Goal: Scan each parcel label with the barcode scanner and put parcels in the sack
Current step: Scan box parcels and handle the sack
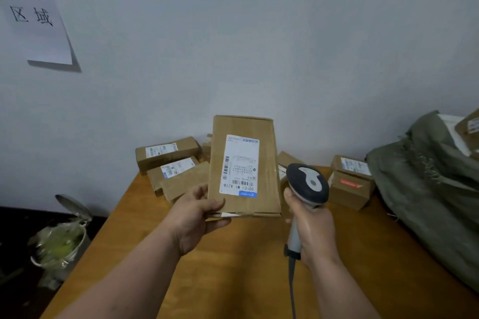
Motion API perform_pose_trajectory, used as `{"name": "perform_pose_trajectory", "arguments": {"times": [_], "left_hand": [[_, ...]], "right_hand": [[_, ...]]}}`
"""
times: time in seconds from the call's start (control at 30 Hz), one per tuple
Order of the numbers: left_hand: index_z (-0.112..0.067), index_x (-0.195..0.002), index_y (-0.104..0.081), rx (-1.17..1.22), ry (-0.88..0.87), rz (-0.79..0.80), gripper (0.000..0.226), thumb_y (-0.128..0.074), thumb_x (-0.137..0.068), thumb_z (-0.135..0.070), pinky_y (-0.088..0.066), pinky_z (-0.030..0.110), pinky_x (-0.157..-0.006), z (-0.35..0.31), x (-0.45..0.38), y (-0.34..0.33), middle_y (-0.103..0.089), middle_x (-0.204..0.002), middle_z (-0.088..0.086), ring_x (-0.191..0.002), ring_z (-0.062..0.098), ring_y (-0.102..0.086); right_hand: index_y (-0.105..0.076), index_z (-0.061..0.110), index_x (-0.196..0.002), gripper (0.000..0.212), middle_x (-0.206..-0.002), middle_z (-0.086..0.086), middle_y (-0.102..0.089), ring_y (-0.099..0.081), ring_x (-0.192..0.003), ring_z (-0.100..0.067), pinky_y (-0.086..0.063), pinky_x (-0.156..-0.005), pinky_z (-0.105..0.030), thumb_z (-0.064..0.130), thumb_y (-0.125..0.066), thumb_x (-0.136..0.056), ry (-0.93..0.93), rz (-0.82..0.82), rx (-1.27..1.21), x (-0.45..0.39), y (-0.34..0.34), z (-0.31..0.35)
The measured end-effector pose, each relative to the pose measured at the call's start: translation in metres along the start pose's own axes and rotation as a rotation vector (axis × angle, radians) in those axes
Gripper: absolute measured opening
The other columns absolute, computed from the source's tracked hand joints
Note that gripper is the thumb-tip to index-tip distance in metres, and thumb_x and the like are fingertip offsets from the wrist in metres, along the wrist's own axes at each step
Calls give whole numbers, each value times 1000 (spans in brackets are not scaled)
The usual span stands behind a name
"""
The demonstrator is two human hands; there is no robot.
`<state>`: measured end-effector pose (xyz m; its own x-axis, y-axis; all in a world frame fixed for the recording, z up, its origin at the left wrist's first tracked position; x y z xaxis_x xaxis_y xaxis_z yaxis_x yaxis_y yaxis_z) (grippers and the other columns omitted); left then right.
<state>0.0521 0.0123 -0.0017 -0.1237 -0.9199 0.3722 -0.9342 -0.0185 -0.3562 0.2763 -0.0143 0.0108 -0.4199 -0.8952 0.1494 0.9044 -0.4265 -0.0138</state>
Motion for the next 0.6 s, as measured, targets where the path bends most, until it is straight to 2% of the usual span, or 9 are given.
{"name": "perform_pose_trajectory", "arguments": {"times": [0.07,0.2,0.37,0.5,0.6], "left_hand": [[-17,-129,-53,22,-47,-52,47,-62,-89,6,-61,44,-79,-3,-6,5,-73,-114,10,-106,32,-70],[-22,-135,-49,116,-111,-107,57,-63,-88,8,-59,44,-78,-11,-16,15,-72,-116,11,-105,32,-70],[-25,-137,-49,152,-143,-117,60,-62,-88,8,-58,45,-81,-13,-21,21,-71,-116,14,-106,32,-69],[-23,-138,-48,146,-153,-110,61,-61,-88,9,-57,47,-85,-11,-22,21,-72,-115,14,-107,33,-69],[-23,-138,-48,151,-160,-107,60,-62,-88,7,-57,48,-87,-10,-20,20,-72,-114,13,-106,32,-70]], "right_hand": [[-67,22,-94,17,-84,0,-68,-64,-75,-20,-49,-66,-31,30,-77,-83,25,24,7,4,-1,3],[-71,16,-93,17,-71,-6,-66,-60,-68,-22,-51,-66,-38,21,-80,-80,-1,168,-33,17,-19,6],[-69,22,-99,22,-72,-3,-67,-60,-66,-18,-52,-60,-30,16,-79,-80,17,323,-5,35,-35,7],[-70,23,-96,20,-72,-3,-65,-59,-66,-16,-51,-58,-29,12,-78,-82,31,380,13,38,-40,10],[-67,25,-102,24,-75,-4,-64,-59,-70,-18,-51,-63,-31,14,-76,-83,33,399,28,40,-40,11]]}}
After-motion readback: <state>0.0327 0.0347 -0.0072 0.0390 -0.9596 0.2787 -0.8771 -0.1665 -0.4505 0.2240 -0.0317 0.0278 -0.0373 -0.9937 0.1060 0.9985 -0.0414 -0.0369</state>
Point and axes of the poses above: each hand's wrist, its own x-axis away from the middle knuckle, its own y-axis out of the back of the hand, z = x × y, the point moved 4 cm from there along -x, towards the middle knuckle
